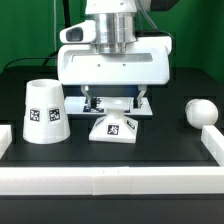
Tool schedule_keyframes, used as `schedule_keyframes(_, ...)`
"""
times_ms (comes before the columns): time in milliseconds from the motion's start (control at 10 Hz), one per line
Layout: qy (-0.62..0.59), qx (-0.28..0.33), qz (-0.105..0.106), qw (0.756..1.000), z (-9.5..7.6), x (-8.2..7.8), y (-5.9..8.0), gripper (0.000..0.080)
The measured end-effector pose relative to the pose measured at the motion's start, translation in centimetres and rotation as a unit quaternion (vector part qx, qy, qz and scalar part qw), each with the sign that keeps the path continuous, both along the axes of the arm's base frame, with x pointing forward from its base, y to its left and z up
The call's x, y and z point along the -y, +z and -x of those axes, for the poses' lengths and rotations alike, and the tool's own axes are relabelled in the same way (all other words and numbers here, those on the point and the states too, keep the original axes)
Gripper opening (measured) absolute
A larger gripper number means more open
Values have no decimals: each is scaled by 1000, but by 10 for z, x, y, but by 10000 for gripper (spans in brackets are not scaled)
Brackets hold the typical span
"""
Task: Assemble lamp
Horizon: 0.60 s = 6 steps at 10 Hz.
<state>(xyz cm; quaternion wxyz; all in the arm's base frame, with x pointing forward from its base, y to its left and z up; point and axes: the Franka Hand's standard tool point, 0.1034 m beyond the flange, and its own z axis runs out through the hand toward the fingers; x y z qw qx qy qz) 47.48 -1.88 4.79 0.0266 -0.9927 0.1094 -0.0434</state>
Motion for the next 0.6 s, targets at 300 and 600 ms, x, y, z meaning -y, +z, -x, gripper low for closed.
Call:
schedule_keyframes(300, 5, 1, 0, 1000, -1, -2, 0, 579)
schedule_keyframes(600, 7, 1, 0, 1000, -1, -2, 0, 530)
